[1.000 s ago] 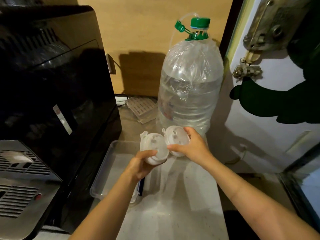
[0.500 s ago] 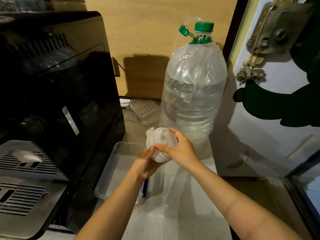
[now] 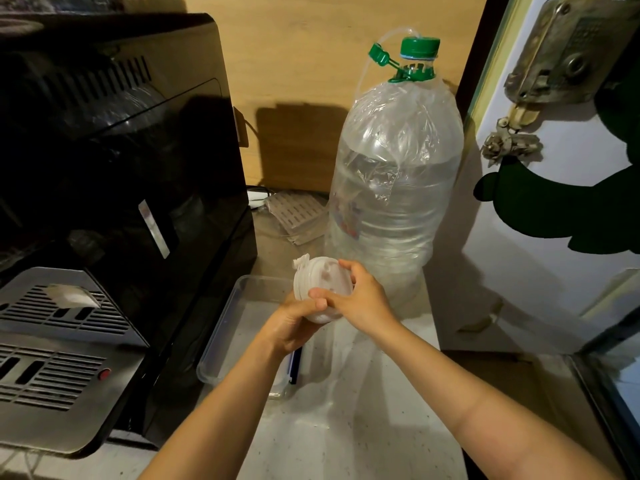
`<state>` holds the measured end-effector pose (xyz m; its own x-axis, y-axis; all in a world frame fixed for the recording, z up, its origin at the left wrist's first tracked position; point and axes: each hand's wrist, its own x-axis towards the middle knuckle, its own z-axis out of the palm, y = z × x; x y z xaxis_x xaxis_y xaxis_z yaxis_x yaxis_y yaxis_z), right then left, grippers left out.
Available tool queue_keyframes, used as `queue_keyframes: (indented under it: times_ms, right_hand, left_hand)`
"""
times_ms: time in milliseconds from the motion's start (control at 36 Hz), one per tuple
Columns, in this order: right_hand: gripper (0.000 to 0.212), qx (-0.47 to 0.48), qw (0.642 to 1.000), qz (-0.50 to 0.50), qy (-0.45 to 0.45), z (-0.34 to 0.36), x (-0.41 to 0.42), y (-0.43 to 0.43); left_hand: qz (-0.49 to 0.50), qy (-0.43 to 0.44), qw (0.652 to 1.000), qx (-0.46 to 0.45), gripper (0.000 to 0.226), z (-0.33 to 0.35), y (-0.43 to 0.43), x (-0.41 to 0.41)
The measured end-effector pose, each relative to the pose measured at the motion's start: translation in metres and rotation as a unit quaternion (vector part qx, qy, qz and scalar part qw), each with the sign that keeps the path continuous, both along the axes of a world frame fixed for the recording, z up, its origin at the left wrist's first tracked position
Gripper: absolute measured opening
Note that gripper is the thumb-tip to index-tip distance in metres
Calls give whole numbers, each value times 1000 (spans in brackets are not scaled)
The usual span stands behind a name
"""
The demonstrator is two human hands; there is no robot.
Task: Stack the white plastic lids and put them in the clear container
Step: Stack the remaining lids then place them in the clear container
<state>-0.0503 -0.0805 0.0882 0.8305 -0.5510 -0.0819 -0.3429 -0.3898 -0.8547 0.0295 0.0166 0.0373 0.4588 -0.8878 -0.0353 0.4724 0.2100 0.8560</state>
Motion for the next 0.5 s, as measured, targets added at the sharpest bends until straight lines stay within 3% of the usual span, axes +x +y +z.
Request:
queue_keyframes:
  times_ms: [167, 361, 500]
  right_hand:
    - [72, 22, 1000, 7, 0, 0, 1, 3]
    - [72, 50, 998, 37, 1, -2, 10, 7]
    - [72, 77, 993, 84, 1, 1, 20, 10]
  left_hand:
    - [-14, -78, 997, 23, 54, 2, 6, 2]
    - [12, -78, 996, 42, 46, 1, 16, 5]
    - [45, -29, 998, 44, 73, 0, 30, 14]
